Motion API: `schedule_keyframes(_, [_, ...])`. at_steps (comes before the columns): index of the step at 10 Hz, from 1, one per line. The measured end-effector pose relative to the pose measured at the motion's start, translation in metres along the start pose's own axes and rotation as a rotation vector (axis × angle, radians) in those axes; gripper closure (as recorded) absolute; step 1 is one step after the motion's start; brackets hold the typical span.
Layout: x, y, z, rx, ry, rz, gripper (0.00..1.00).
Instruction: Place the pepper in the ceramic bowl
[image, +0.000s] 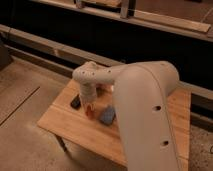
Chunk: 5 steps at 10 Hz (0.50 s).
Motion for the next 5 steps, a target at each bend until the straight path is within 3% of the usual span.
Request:
schedule_keyframes(2, [-0.014,0.004,-0.028,-0.019,-0.077,-0.007,1.00])
schedule_keyframes(4, [-0.020,0.008,-0.079,-0.025,-0.211,-0.019,1.00])
schedule_keyframes(5, [-0.018,0.009,-0.099,-0.019,-0.255,-0.027,1.00])
